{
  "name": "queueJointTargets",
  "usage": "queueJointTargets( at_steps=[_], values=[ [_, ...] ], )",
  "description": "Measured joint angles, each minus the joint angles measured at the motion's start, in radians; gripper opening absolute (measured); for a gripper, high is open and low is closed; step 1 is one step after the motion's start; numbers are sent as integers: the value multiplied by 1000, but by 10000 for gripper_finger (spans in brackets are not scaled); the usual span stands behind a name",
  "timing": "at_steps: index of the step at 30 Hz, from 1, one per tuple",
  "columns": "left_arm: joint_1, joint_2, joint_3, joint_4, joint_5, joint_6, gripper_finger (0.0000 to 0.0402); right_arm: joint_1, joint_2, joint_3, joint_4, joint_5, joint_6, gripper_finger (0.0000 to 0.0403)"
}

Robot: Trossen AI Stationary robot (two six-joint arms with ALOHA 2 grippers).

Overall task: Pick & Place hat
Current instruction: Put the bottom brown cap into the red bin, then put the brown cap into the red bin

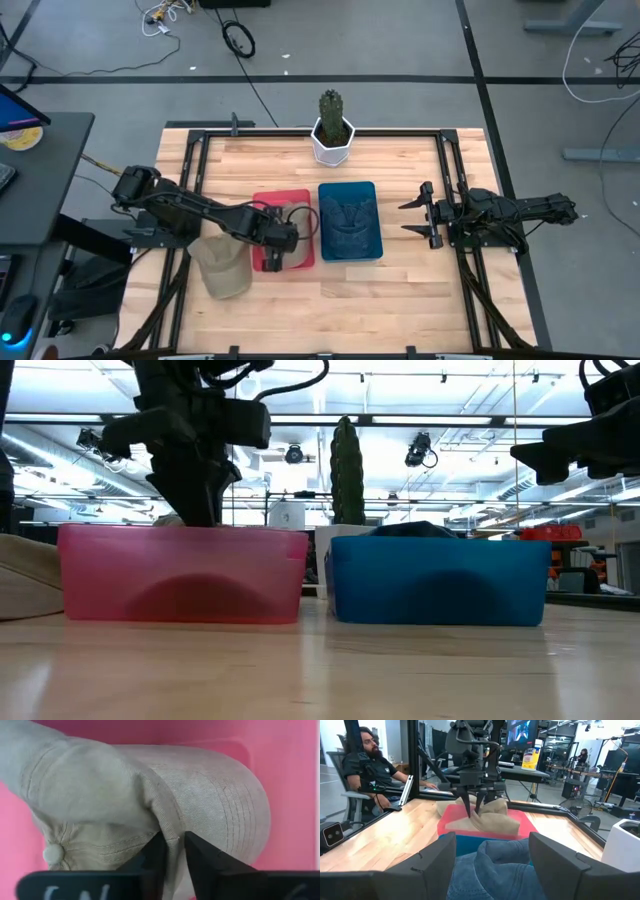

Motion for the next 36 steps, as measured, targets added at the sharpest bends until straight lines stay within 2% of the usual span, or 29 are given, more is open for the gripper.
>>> queueJointTargets(
  at_steps=[6,12,21,32,36],
  values=[
    [-26,0,92,-93,-5,-22,133,0,0,0,0,0,0,254],
    [-59,0,173,-193,-11,-32,166,0,0,0,0,0,0,254],
    [-143,0,200,-450,-60,-204,158,0,0,0,0,0,0,254],
    [-339,-1,200,-558,-101,-385,156,0,0,0,0,0,0,254],
    [-421,-2,200,-654,-127,-523,159,0,0,0,0,0,0,254]
  ],
)
